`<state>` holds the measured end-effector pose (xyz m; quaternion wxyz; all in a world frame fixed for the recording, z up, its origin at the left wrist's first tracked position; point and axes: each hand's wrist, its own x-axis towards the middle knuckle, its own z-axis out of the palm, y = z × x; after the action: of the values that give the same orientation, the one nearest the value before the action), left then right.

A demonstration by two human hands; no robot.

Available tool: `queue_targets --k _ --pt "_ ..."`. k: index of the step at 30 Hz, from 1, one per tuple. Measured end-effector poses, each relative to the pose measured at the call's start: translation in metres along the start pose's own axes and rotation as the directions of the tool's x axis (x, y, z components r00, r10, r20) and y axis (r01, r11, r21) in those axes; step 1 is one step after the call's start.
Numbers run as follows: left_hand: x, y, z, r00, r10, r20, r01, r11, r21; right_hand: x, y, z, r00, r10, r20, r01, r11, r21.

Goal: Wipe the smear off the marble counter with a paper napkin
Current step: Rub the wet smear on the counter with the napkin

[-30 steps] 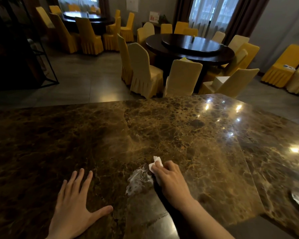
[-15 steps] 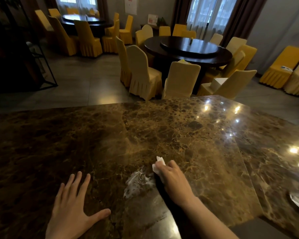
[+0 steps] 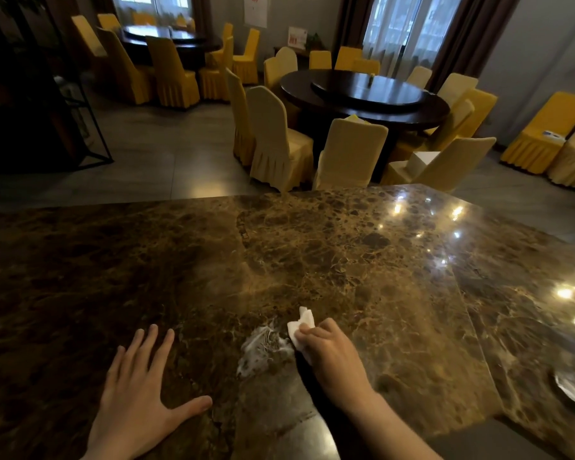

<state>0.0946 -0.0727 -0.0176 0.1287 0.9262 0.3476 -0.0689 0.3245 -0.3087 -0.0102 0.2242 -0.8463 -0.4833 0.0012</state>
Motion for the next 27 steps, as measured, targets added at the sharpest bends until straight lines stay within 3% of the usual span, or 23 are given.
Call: queue_targets --k 2,5,7,11,13,16,18,22,23,27 --pt "0.001 -0.001 0.001 1.0 0.002 -0.01 -0.002 1.0 -0.009 0.006 0.017 -0.012 0.996 0.08 -0.026 -0.081 0.996 -0.026" --pt "0.001 -0.001 0.002 1.0 0.003 -0.014 -0.003 1.0 -0.011 0.02 0.025 -0.016 0.92 0.355 -0.163 -0.351 0.935 0.055" --pt "0.0 -0.001 0.003 1.0 0.008 -0.022 -0.008 1.0 -0.021 0.02 0.001 -0.002 0.934 0.329 -0.143 -0.327 0.944 0.035" --pt "0.001 -0.002 0.002 1.0 0.007 -0.022 -0.007 1.0 -0.011 0.004 -0.01 0.01 0.998 0.052 -0.034 -0.052 0.999 0.002" --pt "0.0 -0.001 0.002 0.999 0.009 -0.033 -0.009 1.0 -0.022 0.014 0.012 -0.002 0.989 0.125 -0.075 -0.127 0.992 -0.024" --pt "-0.001 -0.001 0.003 1.0 0.008 -0.03 -0.008 1.0 -0.02 0.032 0.02 -0.008 0.91 0.374 -0.18 -0.377 0.926 0.016" --pt "0.0 -0.002 0.004 0.999 0.006 -0.032 -0.007 1.0 -0.02 0.032 0.0 0.005 0.929 0.339 -0.147 -0.342 0.94 0.001" --pt "0.003 -0.005 0.006 1.0 0.013 -0.029 -0.014 1.0 -0.014 0.009 -0.004 0.013 0.996 0.074 -0.049 -0.074 0.997 -0.011" --pt "0.003 -0.005 0.006 0.999 0.015 -0.031 -0.015 1.0 -0.012 0.01 0.006 0.006 0.996 0.073 -0.05 -0.074 0.997 -0.017" --pt "0.0 -0.002 0.005 0.999 0.018 -0.039 -0.019 1.0 -0.013 0.032 0.015 -0.008 0.939 0.311 -0.148 -0.312 0.95 0.014"
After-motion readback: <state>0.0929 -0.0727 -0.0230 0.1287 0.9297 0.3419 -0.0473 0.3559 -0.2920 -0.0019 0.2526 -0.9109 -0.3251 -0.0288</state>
